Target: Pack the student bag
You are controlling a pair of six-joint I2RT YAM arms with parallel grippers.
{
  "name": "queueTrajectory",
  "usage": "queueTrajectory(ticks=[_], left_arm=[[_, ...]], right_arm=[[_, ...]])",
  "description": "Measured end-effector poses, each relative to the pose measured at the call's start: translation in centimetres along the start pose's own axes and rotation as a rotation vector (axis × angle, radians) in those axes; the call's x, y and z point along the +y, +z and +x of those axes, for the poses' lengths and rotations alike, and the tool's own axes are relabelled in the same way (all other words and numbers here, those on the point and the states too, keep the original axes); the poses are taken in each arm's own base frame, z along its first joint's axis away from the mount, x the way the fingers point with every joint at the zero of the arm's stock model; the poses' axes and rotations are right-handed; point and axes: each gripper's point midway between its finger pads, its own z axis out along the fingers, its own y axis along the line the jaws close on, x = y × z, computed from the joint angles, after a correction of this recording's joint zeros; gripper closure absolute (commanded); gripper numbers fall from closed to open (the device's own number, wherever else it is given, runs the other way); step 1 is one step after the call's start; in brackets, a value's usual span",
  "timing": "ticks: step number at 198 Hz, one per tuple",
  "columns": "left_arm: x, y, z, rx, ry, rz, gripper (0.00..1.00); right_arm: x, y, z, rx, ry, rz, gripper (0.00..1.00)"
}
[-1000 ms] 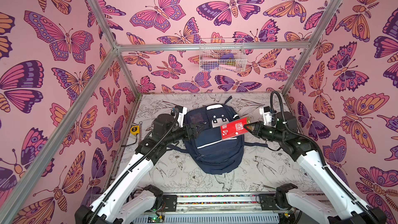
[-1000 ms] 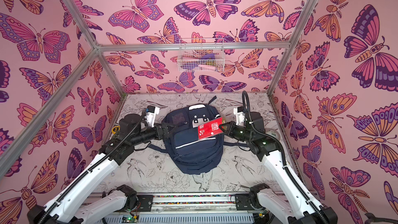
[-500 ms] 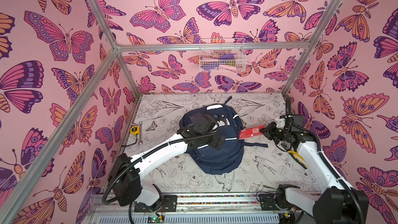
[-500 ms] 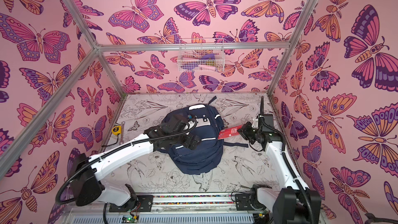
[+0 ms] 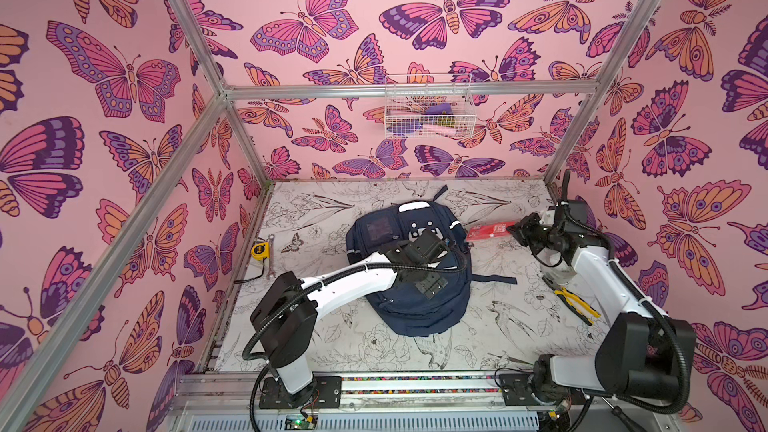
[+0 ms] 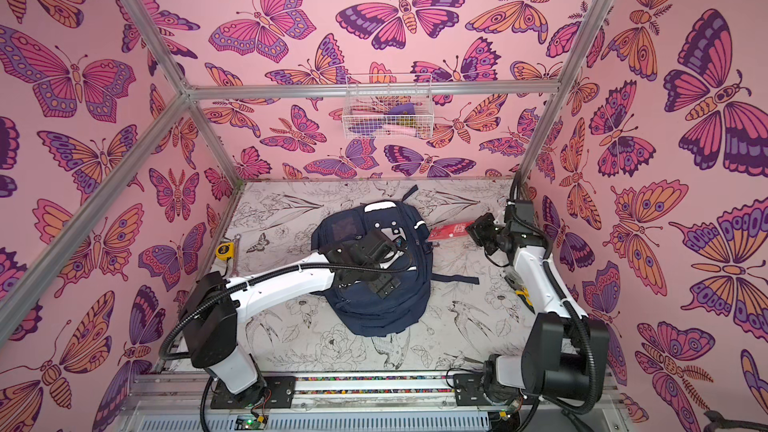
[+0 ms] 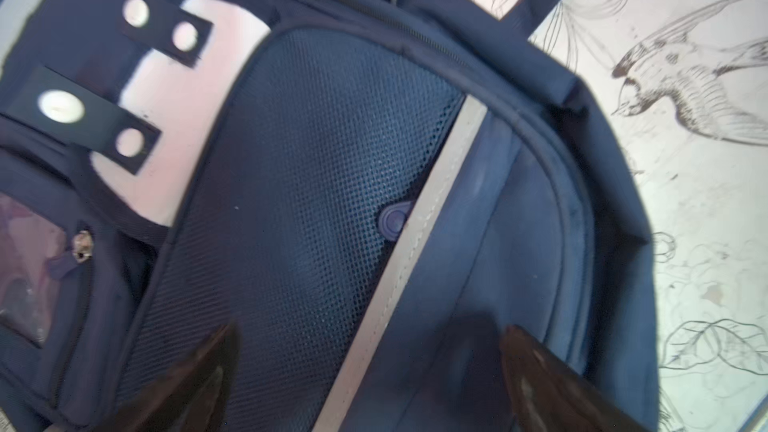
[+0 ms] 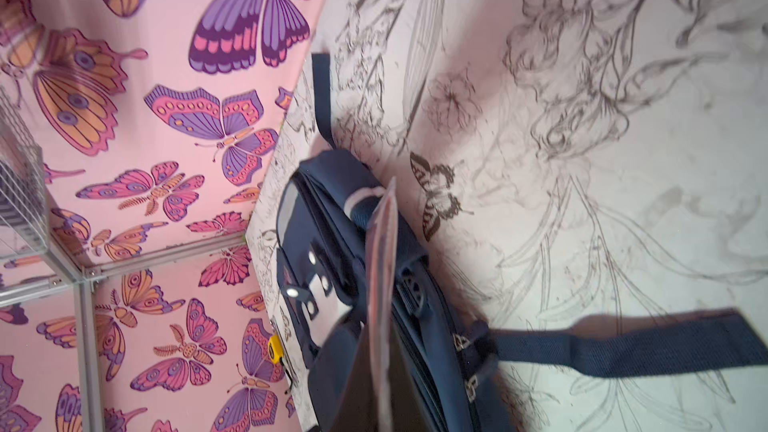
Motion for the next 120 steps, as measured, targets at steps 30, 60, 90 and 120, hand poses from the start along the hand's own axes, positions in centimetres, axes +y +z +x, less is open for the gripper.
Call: queueTrajectory(ticks=[30,60,90,120], left_arm=[[0.9,-2.1,-1.5,-0.044,-0.05,0.012,0.0],[0.7,-4.9,-2.1,-0.102,-0.066,0.05,0.0],[-1.1,-3.6,1.3,-0.044,-0.026,0.074,0.0],[-2.2,-0.3,5.0,0.081,0.017,0.078,0.0]], right_arm=[[4.2,-2.0,-2.3,-0.003,-0.035,0.001,1.0],[6.1,-4.4,-1.4,0.0,-0.112,-0.042,1.0],[3.2,-6.1,2.7,0.043,-0.123,-0.035,1.0],[1.3,-6.7,6.3,0.11,-0.144,-0.012,1.0]])
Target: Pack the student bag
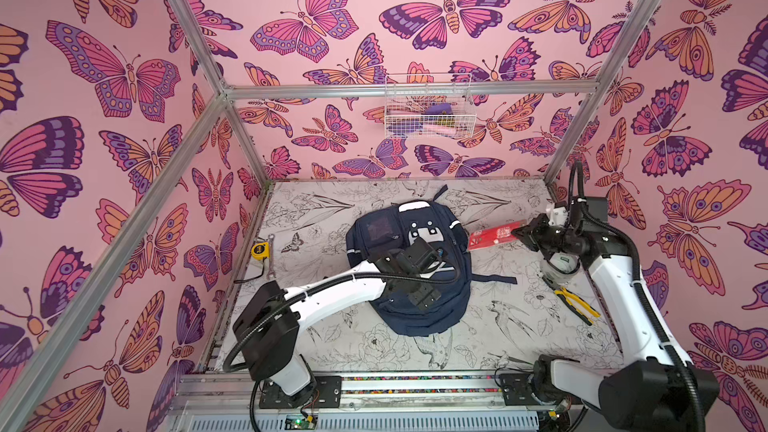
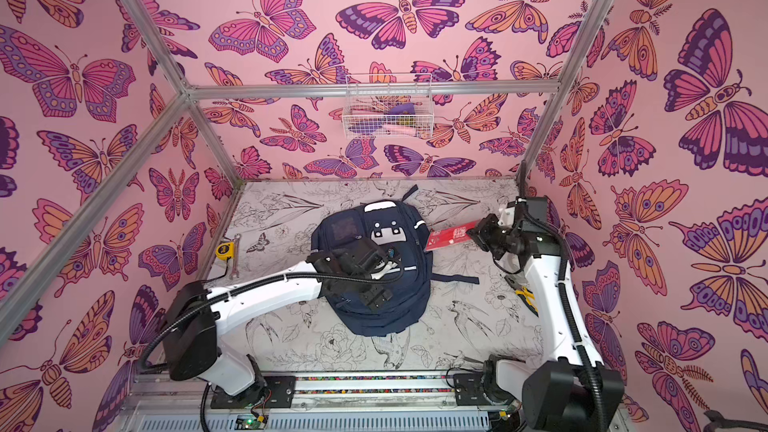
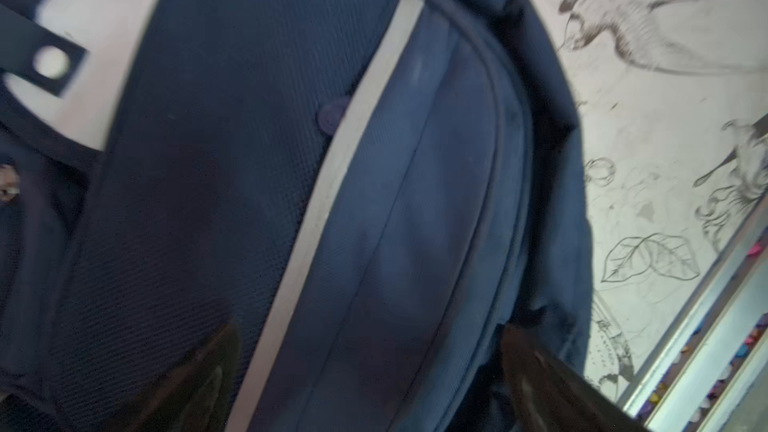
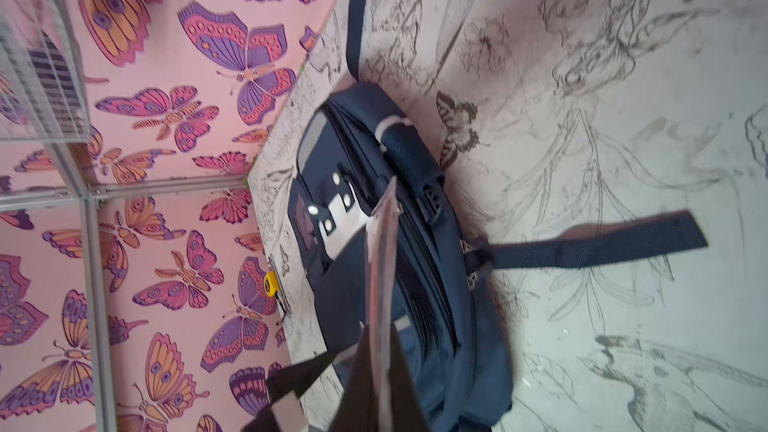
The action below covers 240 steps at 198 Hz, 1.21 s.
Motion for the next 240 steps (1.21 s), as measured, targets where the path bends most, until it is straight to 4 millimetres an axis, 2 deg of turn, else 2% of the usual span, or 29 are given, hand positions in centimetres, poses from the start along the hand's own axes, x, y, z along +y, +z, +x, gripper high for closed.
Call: queueTrajectory(ticks=[8,16,69,97,117,135,169,190,217,240], left_arm=[[-0.1,0.4,0.3,0.008,0.004,0.0,0.0],[0.0,0.8,0.4,0.011,0.007,-0.007,0.05],[2.2,2.3,-0.5,0.018,-0.009,-0.169,0.49],[3.3,1.2,-2.2,-0.029,-0.043,-0.233,0.65],[3.8,-0.2,-3.4,-0.077,-0.06,-0.256,0.83],[4.2,-1.6,-4.5,-0.12,-0.083,-0.26,1.0],[4.9,-2.7,-5.7,-0.16,-0.128,-0.239,1.0],[5.0,-2.8,-5.9,-0.166,-0.175,-0.201,1.0],[5.1,-3.2,-6.0,-0.177,-0.224,-0.157,1.0],[5.0,-3.8,-6.2,-0.194,-0.248,-0.127,1.0]], right_arm=[[-0.2,-0.2,0.9,0.016,-0.012,0.006,1.0],[-0.3,-0.6,1.8,0.028,-0.021,0.009,1.0],[0.2,-3.8,5.0,0.037,-0.089,-0.008,1.0],[0.6,-4.7,6.2,0.044,-0.128,-0.029,1.0],[1.2,-5.2,7.2,0.054,-0.152,-0.063,1.0],[1.5,-5.1,8.8,0.089,-0.161,-0.104,1.0],[1.4,-3.9,12.7,0.174,-0.173,-0.171,1.0],[0.8,-2.1,14.6,0.213,-0.147,-0.202,1.0],[0.5,1.1,15.2,0.222,-0.089,-0.213,1.0],[2.0,3.3,14.4,0.192,-0.081,-0.235,1.0]])
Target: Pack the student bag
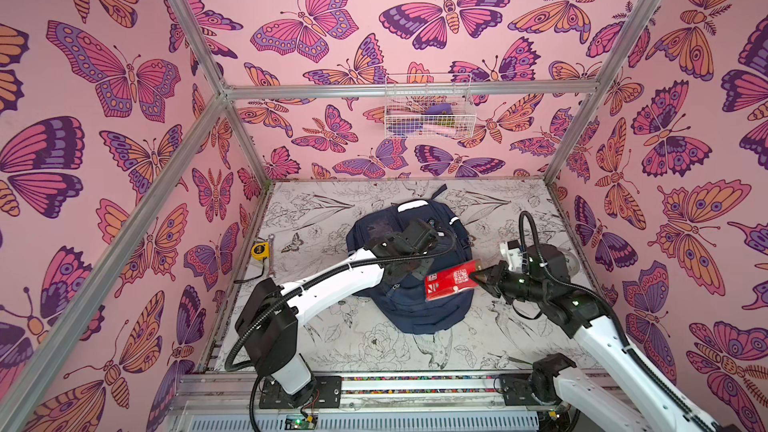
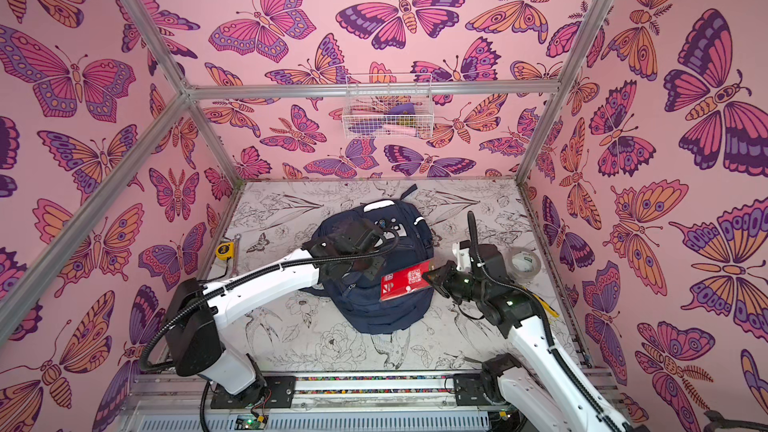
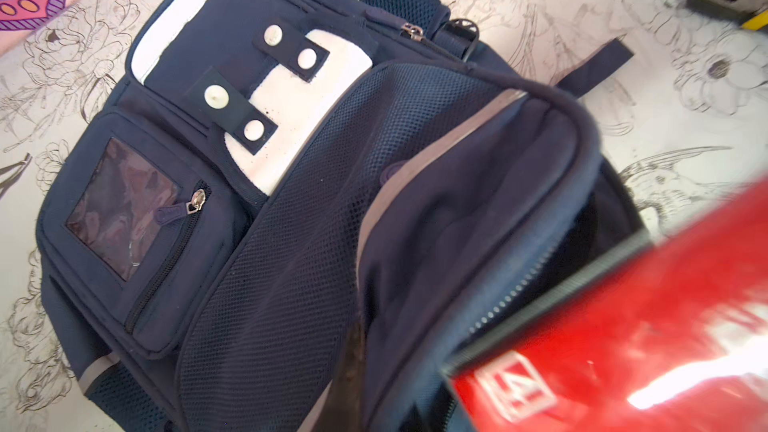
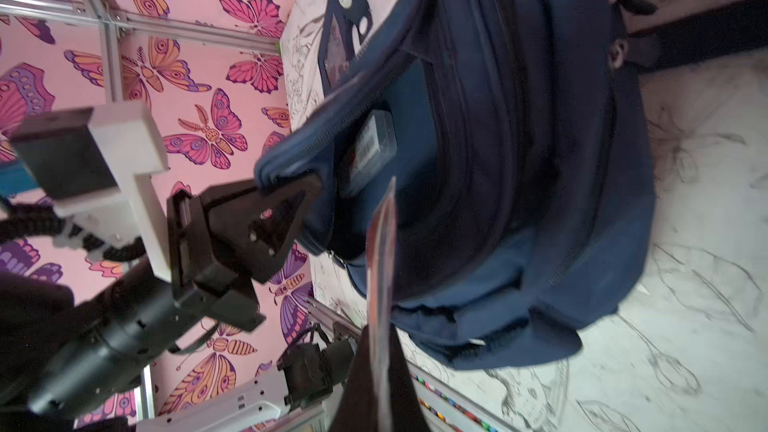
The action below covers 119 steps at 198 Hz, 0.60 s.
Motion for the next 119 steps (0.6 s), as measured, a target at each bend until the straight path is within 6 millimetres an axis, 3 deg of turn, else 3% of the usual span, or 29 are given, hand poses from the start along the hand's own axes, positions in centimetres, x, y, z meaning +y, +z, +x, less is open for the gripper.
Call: queueTrajectory(ticks=[20,63,94,105,119], left_arm=[[-0.2,-0.4,0.0,-0.005,-0.017,0.027,1.0],[-0.1,-0.9,-0.2,-0.026,-0.064,0.071,1.0],[-0.1,-0.9,-0.2,-0.04,-0.087,0.092,1.0],[-0.1,-0.9,-0.2,-0.048,-0.096,0.097,1.0],[0.0,-0.9,-0.1,-0.058,-0.106,0.105,1.0]], right_arm=[[1.2,2.4,-1.0,-0.013,-0.013,-0.038,1.0],[1.9,8.4,0.0,0.057,-0.037,-0.032,1.0],[2.8,11.2,-0.2,0.057,-0.049,-0.035,1.0],[2.8,12.0,-0.3,0.061,-0.049,-0.025,0.9],[2.8,12.7,-0.5,0.06,-0.053,-0.005,0.66]])
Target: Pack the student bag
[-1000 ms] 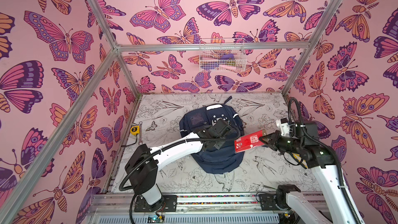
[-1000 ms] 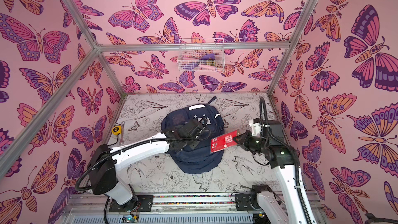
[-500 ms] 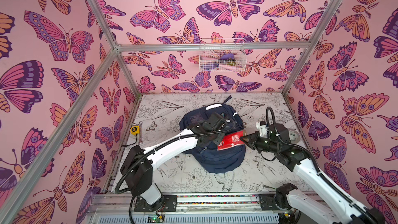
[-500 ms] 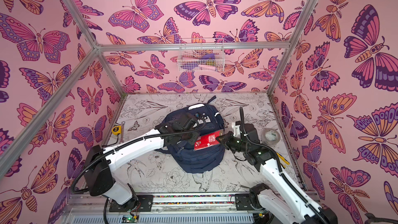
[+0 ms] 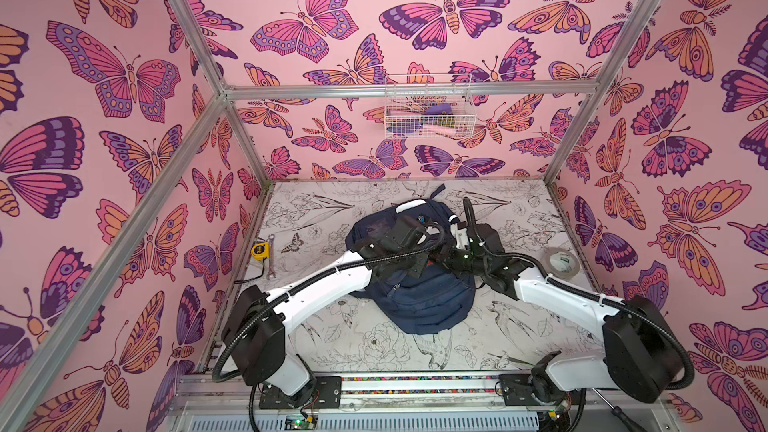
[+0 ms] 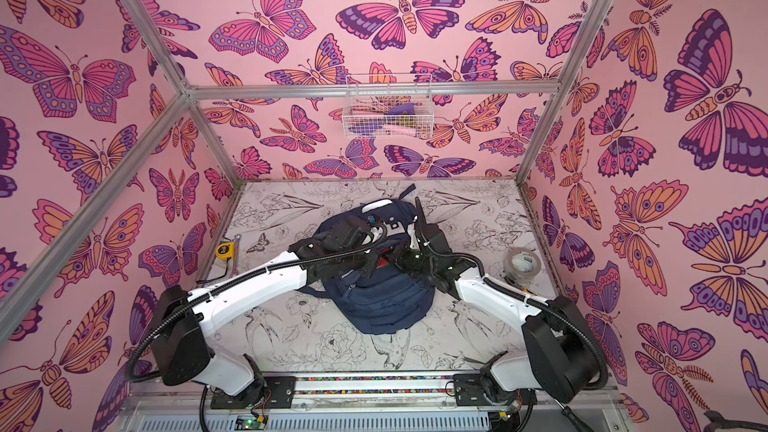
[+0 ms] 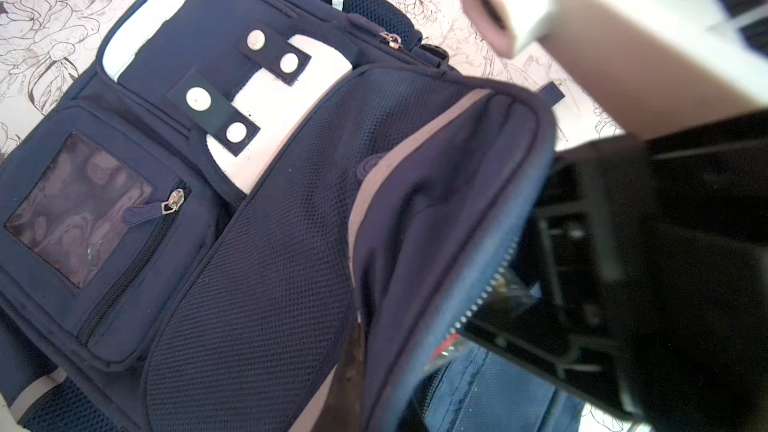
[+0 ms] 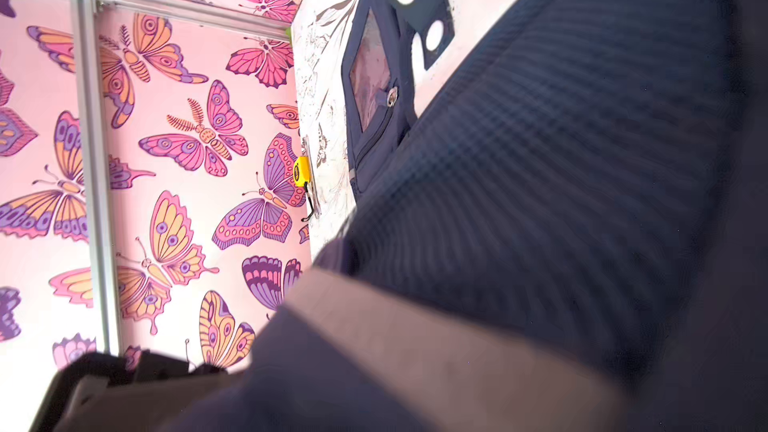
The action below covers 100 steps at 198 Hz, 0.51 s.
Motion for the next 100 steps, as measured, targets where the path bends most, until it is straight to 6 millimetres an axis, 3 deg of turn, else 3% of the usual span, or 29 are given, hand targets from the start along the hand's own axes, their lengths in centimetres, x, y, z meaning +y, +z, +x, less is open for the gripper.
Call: queueTrajectory(ticks=[12,43,75,100], left_arm=[[0.1,-0.1,0.0,-0.012,-0.008,0.003,1.0],[0.4,-0.3,-0.1,-0.038,-0.045,0.022,1.0],[0.2,-0.4,0.1,-0.047,-0.08,0.06,1.0],[-0.5,-0.5,0.2,-0.044,-0.096,0.103,1.0]], right_arm=[[-0.5,0.2,-0.2,-0.007,0.0,0.04,0.51],[-1.4,-0.3,-0.4,-0.018,-0.023,0.129,0.3],[-1.4,-1.6,-0.1,-0.02,-0.058,0.173,0.3],[-0.9,-3.2,0.0,-0.037,-0.069,0.175,0.44]])
